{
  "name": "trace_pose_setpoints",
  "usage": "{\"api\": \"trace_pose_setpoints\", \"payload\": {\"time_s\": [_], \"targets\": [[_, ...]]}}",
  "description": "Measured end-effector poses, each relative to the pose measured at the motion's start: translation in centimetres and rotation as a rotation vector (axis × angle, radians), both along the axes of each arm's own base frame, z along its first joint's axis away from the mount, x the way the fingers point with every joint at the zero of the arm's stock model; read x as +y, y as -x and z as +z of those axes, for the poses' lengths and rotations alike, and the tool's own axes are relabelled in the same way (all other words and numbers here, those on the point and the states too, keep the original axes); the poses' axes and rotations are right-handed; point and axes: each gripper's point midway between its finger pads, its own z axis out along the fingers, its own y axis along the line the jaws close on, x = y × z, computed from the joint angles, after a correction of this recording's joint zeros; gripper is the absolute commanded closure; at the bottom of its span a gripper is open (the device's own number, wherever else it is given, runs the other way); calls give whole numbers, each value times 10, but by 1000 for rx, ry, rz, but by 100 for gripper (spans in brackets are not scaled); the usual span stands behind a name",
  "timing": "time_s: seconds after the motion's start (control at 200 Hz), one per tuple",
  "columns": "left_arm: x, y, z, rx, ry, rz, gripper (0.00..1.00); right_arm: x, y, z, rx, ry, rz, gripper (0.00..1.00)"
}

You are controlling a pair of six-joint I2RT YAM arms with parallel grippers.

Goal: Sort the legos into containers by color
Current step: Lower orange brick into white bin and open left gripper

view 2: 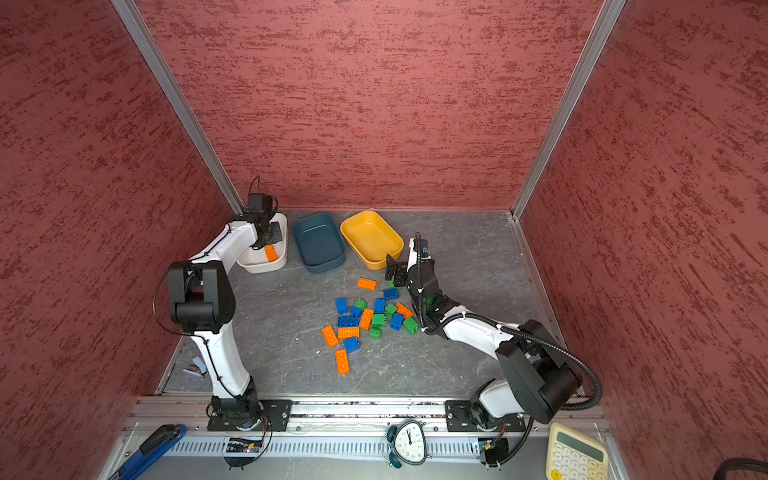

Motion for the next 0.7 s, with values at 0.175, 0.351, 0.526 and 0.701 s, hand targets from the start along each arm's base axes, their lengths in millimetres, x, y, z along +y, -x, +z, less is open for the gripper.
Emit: {"api": "trace_pose_setpoints", "payload": {"time_s": [0.175, 0.351, 0.526, 0.701], "targets": [[9, -17, -9, 29, 2, 18, 85, -7, 3, 1, -2, 3, -25, 1], [12, -31, -4, 19, 3, 33, 57, -11, 6, 1, -6, 3, -36, 1], [10, -33, 1, 4, 21, 42, 34, -13, 7, -1, -2, 7, -38, 1], [-3, -23, -5, 0, 79, 20, 16, -13, 7, -1, -2, 6, -39, 1]]}}
